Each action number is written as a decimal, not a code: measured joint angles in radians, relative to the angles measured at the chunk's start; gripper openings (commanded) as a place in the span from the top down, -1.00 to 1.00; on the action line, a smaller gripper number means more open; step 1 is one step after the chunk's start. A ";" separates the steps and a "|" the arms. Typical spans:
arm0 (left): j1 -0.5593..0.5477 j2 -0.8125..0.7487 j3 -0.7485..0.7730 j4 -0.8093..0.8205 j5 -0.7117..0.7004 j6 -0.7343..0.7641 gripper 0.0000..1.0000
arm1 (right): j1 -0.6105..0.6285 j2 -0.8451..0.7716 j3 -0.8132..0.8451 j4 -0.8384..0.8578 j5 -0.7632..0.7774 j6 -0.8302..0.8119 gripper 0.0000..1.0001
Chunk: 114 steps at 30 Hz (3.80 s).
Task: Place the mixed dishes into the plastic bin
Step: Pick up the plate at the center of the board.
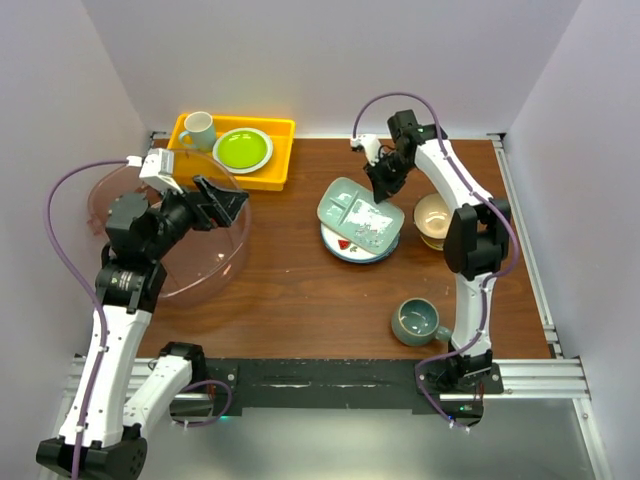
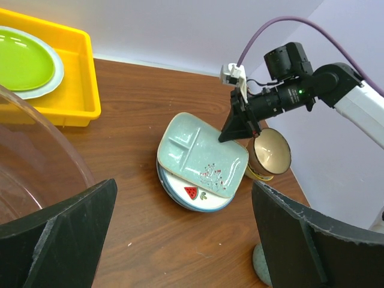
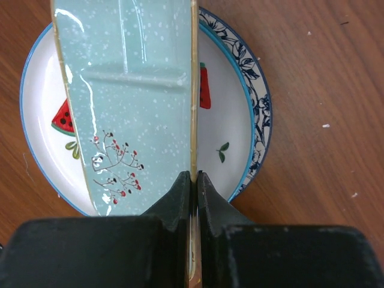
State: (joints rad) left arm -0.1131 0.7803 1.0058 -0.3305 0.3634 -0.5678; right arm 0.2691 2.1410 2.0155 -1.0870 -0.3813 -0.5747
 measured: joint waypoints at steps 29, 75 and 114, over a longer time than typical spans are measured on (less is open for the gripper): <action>-0.235 0.156 -0.108 0.196 0.020 -0.280 -1.00 | -0.135 -0.371 -0.372 0.185 -0.371 0.389 1.00; -0.659 0.388 -0.108 0.324 -0.318 -0.445 -1.00 | -0.208 -0.609 -0.855 0.724 -0.604 0.943 1.00; -0.728 0.637 0.047 0.220 -0.547 -0.484 1.00 | -0.217 -0.662 -0.931 0.845 -0.621 0.996 0.97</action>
State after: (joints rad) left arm -0.8410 1.4170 1.0527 -0.1108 -0.1833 -1.0515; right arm 0.0521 1.4788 1.0847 -0.2424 -1.0027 0.4213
